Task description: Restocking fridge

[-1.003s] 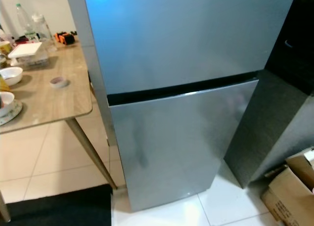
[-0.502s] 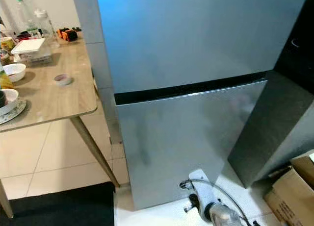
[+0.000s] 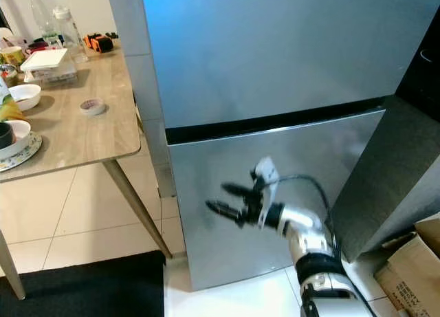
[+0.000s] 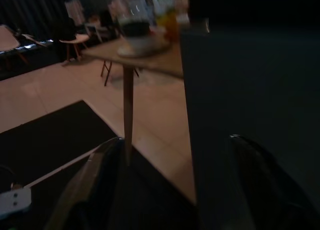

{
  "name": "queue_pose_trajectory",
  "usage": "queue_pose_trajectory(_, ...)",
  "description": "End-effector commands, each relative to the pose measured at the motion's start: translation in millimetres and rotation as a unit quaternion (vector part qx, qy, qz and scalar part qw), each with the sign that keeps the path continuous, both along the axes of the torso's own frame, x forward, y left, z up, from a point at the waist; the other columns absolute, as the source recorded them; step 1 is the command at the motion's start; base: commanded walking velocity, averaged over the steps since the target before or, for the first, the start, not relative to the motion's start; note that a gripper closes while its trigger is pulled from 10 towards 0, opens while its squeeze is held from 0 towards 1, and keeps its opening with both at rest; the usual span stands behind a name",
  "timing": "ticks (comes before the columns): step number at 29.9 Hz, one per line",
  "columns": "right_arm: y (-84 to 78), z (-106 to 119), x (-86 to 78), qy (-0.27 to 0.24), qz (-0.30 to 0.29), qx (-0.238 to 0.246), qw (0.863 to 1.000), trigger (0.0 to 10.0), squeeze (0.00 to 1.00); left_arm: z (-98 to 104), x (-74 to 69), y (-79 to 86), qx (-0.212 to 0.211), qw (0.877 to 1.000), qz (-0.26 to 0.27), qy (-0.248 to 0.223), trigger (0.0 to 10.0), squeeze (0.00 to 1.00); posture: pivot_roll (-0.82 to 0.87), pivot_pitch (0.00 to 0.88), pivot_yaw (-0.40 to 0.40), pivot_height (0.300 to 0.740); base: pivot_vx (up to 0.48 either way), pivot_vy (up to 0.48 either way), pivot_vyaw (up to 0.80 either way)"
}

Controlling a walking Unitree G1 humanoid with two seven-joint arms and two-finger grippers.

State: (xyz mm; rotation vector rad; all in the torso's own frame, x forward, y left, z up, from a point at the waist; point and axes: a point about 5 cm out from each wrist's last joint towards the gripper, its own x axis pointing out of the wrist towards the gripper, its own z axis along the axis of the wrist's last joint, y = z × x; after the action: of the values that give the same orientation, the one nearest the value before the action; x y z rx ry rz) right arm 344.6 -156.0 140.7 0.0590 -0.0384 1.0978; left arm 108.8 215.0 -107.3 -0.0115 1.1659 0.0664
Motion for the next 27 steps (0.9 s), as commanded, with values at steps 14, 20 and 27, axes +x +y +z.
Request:
queue_pose_trajectory(14,3.0,33,7.9,-0.052,0.033,-0.055,0.997,10.0,0.0,0,5.0,-8.2,-0.002,1.0,0.005,-0.001,10.0,0.0,-0.11,0.0,0.017,0.74,0.0,0.0,0.15)
queue_pose_trajectory(20,2.1,32,5.5,-0.05,0.038,-0.057,0.996,10.0,0.0,0,8.9,-10.6,-0.003,1.0,0.005,-0.003,10.0,0.0,-0.11,0.0,0.015,0.74,0.0,0.0,0.77)
queue_pose_trajectory(27,0.9,31,1.2,-0.046,0.06,-0.065,0.995,10.0,0.0,1,11.3,-11.4,-0.003,1.0,0.004,-0.004,10.0,0.0,-0.11,0.0,0.015,0.74,0.0,0.0,0.77)
